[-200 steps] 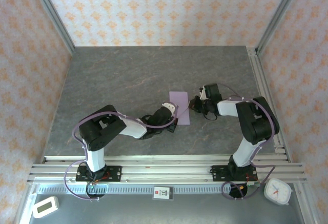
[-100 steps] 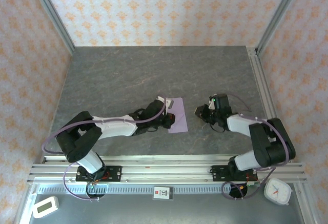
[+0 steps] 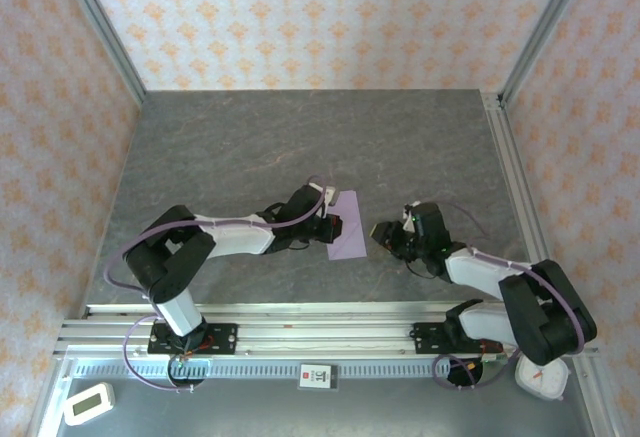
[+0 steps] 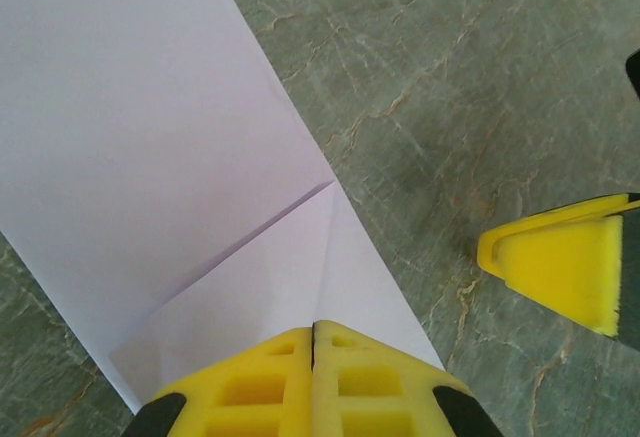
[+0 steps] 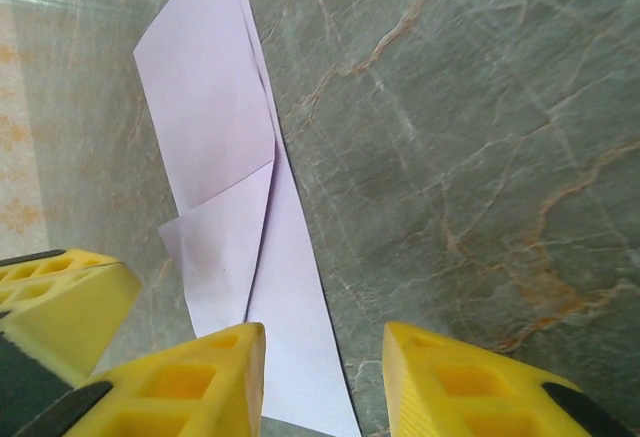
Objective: Fold a paper plane with a square sheet of paper (pick it up from the middle)
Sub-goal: Turn over the paper at the center of the table.
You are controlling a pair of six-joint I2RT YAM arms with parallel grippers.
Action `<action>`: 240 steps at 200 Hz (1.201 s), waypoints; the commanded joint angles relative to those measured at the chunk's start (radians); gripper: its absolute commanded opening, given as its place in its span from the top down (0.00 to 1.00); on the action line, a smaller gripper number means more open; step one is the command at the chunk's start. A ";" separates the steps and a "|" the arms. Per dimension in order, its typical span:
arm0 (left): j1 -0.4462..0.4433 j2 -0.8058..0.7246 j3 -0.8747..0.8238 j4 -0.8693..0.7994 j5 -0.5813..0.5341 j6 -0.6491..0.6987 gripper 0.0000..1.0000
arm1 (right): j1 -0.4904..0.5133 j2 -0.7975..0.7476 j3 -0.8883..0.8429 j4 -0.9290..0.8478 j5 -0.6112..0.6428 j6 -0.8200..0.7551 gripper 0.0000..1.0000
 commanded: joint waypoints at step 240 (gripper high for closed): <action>0.052 0.161 -0.126 0.214 0.001 0.007 1.00 | 0.273 0.281 0.259 0.023 0.091 0.050 0.68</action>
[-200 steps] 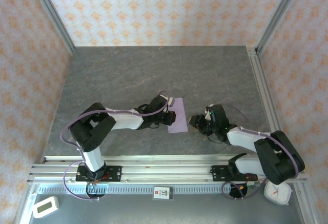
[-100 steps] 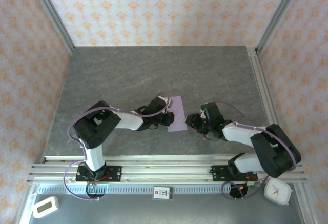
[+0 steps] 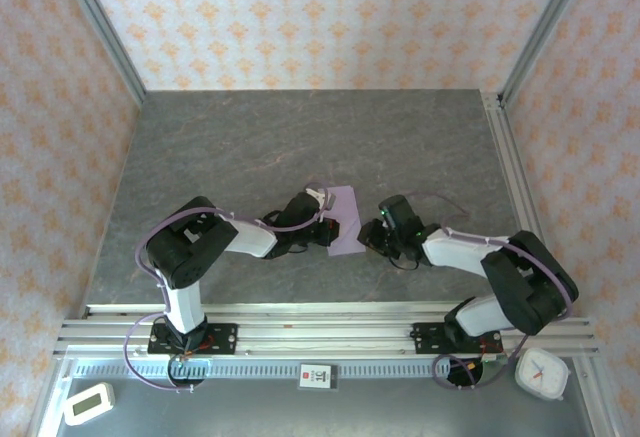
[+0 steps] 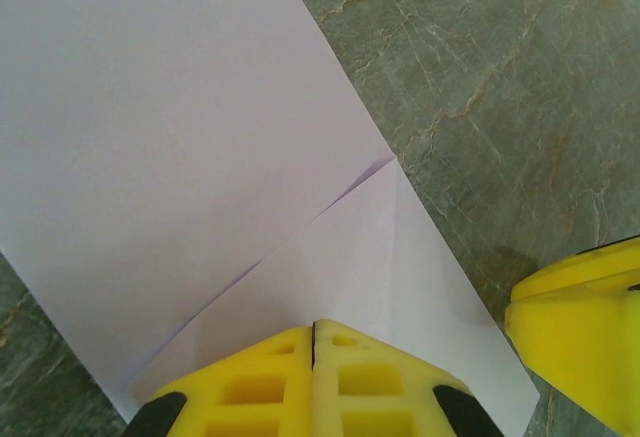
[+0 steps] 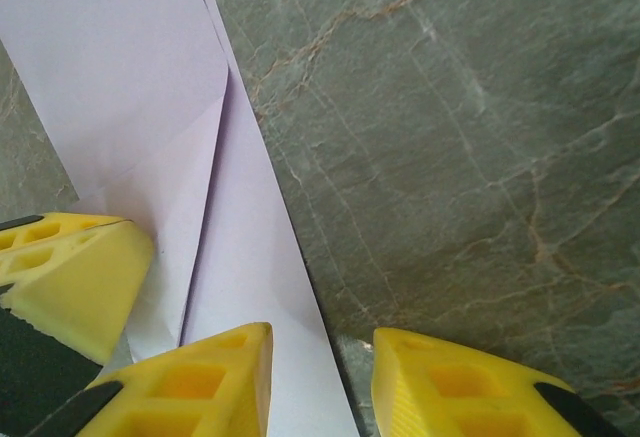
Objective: Fold a paper plane with a square sheet of paper (pick it up from the middle)
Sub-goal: Turn over the paper at the center of the table.
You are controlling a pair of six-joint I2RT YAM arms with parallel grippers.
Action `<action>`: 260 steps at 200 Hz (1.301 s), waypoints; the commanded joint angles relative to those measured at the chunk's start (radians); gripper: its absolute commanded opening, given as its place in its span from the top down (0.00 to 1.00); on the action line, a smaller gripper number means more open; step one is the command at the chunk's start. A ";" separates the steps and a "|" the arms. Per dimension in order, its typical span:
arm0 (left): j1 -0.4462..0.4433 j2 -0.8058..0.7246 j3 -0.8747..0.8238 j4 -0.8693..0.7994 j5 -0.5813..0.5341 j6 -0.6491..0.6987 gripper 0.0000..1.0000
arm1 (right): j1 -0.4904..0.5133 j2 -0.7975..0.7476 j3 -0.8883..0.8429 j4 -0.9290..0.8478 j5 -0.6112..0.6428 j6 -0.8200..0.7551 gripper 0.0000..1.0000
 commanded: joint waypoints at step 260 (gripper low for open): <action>0.045 0.040 -0.102 0.016 0.025 -0.003 1.00 | -0.051 0.129 -0.076 0.602 -0.197 0.082 0.62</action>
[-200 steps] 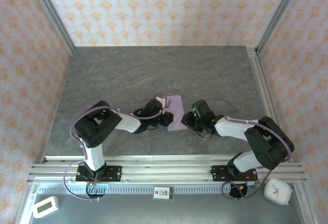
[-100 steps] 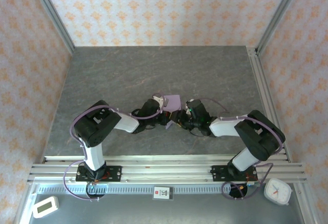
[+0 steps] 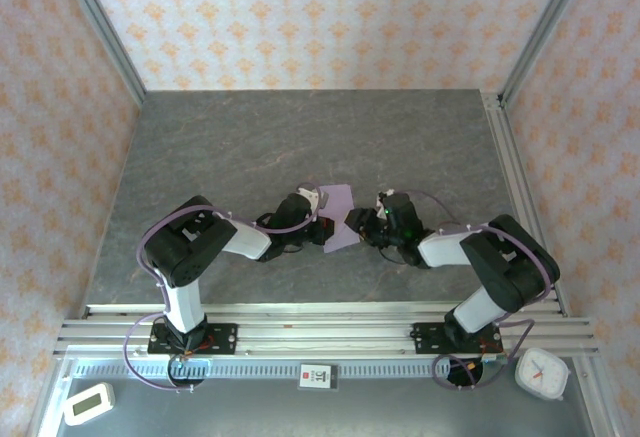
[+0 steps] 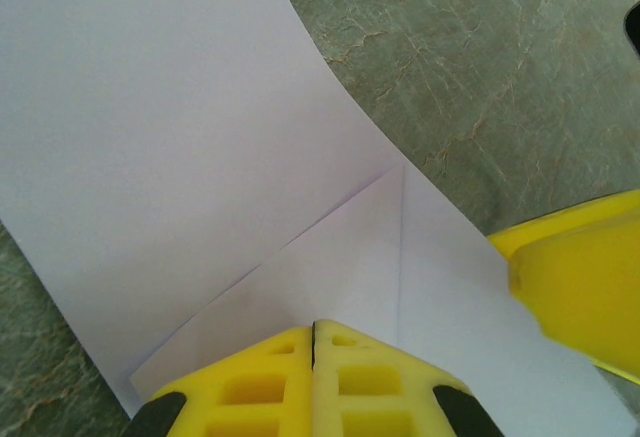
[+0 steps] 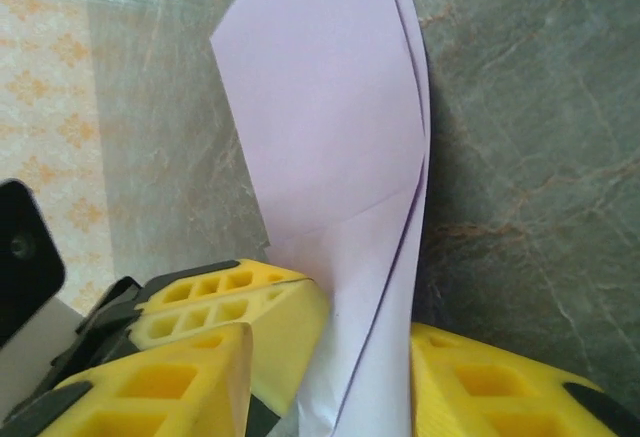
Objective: Fold a paper plane with a square sheet of paper (pick it up from the middle)
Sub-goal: Turn over the paper at the center of the table.
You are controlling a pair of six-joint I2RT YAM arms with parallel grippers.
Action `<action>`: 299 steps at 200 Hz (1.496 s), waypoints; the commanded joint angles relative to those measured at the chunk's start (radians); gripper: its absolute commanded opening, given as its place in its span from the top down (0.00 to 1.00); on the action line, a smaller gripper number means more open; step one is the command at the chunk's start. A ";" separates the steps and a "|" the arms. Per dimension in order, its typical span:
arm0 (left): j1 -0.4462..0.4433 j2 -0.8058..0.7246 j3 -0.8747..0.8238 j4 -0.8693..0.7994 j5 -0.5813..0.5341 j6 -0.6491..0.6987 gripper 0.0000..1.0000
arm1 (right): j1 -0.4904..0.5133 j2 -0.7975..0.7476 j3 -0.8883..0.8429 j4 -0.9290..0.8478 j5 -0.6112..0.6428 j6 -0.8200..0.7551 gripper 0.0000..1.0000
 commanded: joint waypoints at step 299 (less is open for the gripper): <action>0.077 -0.625 -0.195 -0.258 -0.183 -0.204 0.69 | -0.042 -0.145 0.504 -1.078 0.523 -0.604 1.00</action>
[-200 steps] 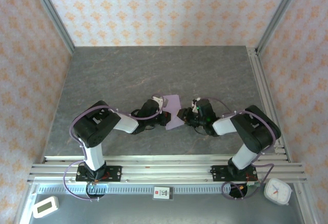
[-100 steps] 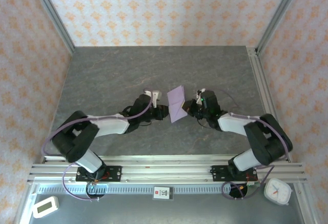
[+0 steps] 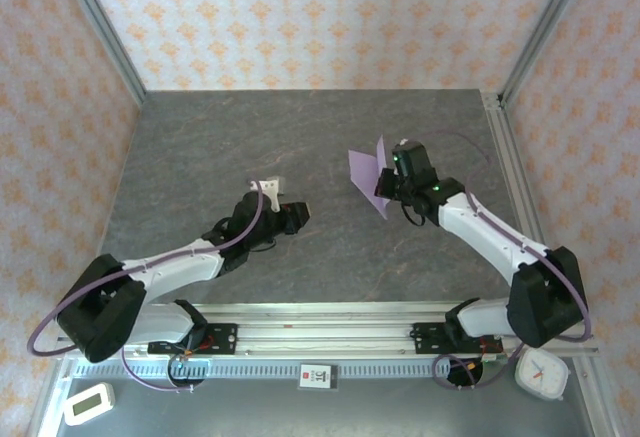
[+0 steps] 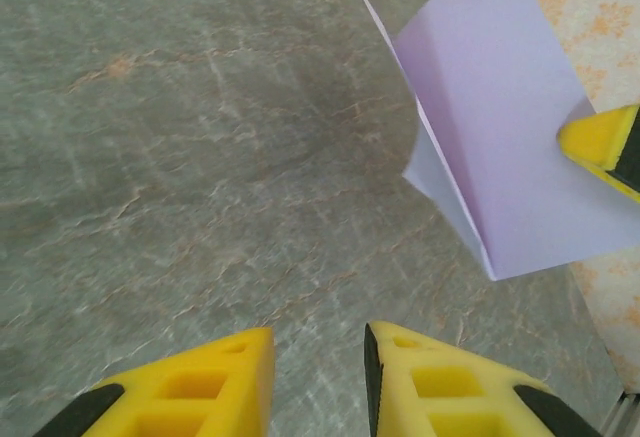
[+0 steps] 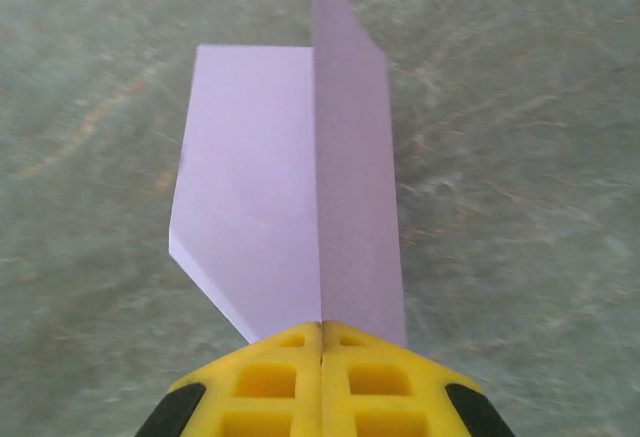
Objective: Fold a paper plane with a square sheet of paper (pick it up from the middle)
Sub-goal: Turn over the paper at the center of the table.
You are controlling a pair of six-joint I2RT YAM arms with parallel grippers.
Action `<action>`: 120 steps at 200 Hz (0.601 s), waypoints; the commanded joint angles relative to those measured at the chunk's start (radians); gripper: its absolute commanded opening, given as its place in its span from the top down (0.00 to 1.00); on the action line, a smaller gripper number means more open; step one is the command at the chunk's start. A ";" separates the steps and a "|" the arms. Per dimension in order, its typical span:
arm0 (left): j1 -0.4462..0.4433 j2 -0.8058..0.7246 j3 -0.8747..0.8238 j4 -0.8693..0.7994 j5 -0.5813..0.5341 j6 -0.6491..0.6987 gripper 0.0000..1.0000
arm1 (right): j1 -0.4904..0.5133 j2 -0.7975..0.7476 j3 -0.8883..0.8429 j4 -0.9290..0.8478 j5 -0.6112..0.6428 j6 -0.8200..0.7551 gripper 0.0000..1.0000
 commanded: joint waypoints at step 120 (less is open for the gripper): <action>0.011 -0.085 0.009 -0.089 -0.028 -0.016 0.65 | 0.156 -0.022 -0.117 0.060 0.010 0.096 0.41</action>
